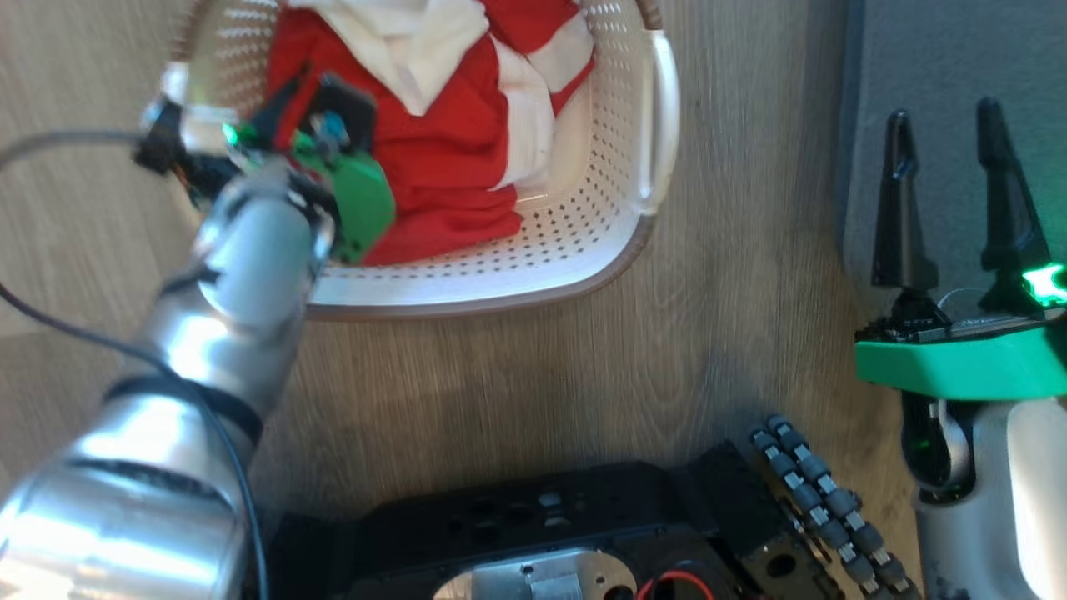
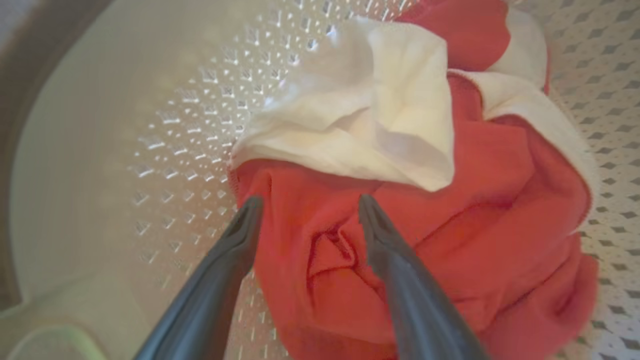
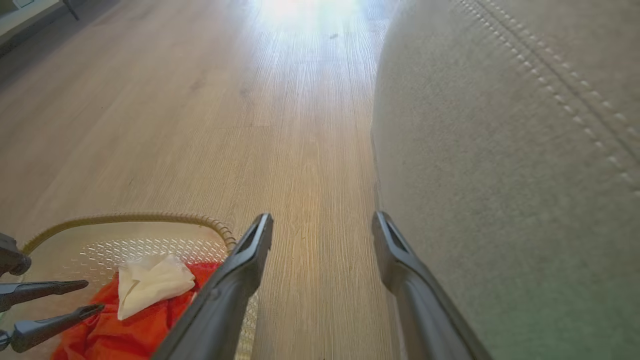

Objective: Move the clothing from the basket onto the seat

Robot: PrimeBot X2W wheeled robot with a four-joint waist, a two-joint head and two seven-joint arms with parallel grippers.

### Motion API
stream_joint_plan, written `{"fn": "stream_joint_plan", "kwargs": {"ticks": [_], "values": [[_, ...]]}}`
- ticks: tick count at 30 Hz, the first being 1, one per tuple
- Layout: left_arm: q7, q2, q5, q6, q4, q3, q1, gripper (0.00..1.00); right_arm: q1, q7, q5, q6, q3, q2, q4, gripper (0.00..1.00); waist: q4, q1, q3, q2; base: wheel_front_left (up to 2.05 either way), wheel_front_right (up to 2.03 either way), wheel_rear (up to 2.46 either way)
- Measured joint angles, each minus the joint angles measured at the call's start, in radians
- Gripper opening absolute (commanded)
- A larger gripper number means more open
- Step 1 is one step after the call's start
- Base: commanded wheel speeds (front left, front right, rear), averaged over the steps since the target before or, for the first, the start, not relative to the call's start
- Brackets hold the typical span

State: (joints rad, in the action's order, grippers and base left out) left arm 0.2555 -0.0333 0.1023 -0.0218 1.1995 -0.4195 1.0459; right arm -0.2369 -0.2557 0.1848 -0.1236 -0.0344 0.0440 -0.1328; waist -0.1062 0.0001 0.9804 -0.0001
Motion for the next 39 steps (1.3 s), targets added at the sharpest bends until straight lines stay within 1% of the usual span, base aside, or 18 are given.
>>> {"fn": "stream_joint_plan", "kwargs": {"ticks": [4, 7, 10, 13, 18, 22, 23, 26, 31, 35, 36, 37, 38, 39], "values": [[-0.030, -0.002, 0.013, 0.020, 0.058, -0.034, 0.080, 1.00, 0.000, -0.001, 0.012, 0.000, 0.012, 0.000, -0.025, 1.00, -0.011, 0.0000, 0.041, 0.0000, 0.00, 0.00, 0.00], [-0.036, 0.004, 0.032, 0.024, 0.077, -0.069, 0.080, 1.00, 0.001, -0.002, 0.025, -0.001, 0.017, 0.000, -0.036, 1.00, -0.023, -0.0001, 0.054, 0.0000, 0.00, 0.00, 0.00], [-0.064, 0.001, 0.050, 0.028, 0.086, -0.096, 0.080, 1.00, 0.001, -0.004, 0.037, -0.008, 0.023, -0.001, -0.040, 1.00, -0.035, -0.0001, 0.060, 0.0000, 0.00, 0.00, 0.00], [-0.098, 0.000, 0.059, 0.027, 0.091, -0.109, 0.080, 1.00, 0.001, -0.004, 0.047, -0.008, 0.038, -0.001, -0.033, 1.00, -0.049, -0.0001, 0.057, 0.0000, 0.00, 0.00, 0.00], [-0.176, -0.001, 0.066, 0.003, 0.095, -0.130, 0.080, 1.00, 0.001, -0.004, 0.058, -0.008, 0.056, -0.002, -0.026, 1.00, -0.070, -0.0001, 0.048, 0.0000, 0.00, 0.00, 0.00], [-0.249, -0.002, 0.074, -0.027, 0.096, -0.140, 0.080, 1.00, 0.004, -0.004, 0.062, -0.008, 0.063, -0.002, -0.026, 1.00, -0.083, -0.0001, 0.045, 0.0000, 0.00, 0.00, 0.00], [-0.249, -0.002, 0.074, -0.027, 0.096, -0.140, 0.080, 1.00, 0.004, -0.004, 0.062, -0.008, 0.063, -0.002, -0.026, 1.00, -0.083, -0.0001, 0.045, 0.0000, 0.00, 0.00, 0.00], [-0.309, -0.004, 0.088, -0.044, 0.096, -0.163, 0.080, 1.00, 0.008, -0.004, 0.063, -0.008, 0.066, -0.002, -0.029, 1.00, -0.091, -0.0001, 0.043, 0.0000, 0.00, 0.00, 0.00], [-0.414, -0.011, 0.093, -0.052, 0.096, -0.168, 0.080, 1.00, 0.037, -0.004, 0.064, -0.007, 0.072, -0.002, -0.034, 1.00, -0.100, -0.0001, 0.041, 0.0000, 0.00, 0.00, 0.00], [-0.458, -0.014, 0.061, -0.043, 0.096, -0.159, 0.080, 1.00, 0.044, -0.004, 0.072, -0.007, 0.076, -0.002, -0.036, 1.00, -0.105, -0.0001, 0.043, 0.0000, 0.00, 0.00, 0.00], [-0.467, -0.014, 0.058, -0.043, 0.096, -0.158, 0.080, 0.85, 0.044, -0.004, 0.072, -0.007, 0.076, -0.002, -0.037, 1.00, -0.105, -0.0001, 0.043, 0.0000, 0.00, 0.00, 0.00], [-0.478, -0.014, 0.053, -0.041, 0.096, -0.158, 0.080, 0.43, 0.044, -0.004, 0.073, -0.007, 0.077, -0.002, -0.038, 1.00, -0.104, -0.0001, 0.043, 0.0000, 0.00, 0.00, 0.00], [-0.486, -0.015, 0.048, -0.037, 0.096, -0.158, 0.081, 0.08, 0.044, -0.004, 0.079, -0.007, 0.078, -0.002, -0.038, 1.00, -0.104, -0.0001, 0.044, 0.0000, 0.00, 0.00, 0.00], [-0.488, -0.016, 0.047, -0.033, 0.097, -0.159, 0.081, 0.00, 0.044, -0.004, 0.083, -0.007, 0.083, -0.001, -0.039, 1.00, -0.103, -0.0001, 0.044, 0.0001, 0.00, 0.00, 0.00]]}}
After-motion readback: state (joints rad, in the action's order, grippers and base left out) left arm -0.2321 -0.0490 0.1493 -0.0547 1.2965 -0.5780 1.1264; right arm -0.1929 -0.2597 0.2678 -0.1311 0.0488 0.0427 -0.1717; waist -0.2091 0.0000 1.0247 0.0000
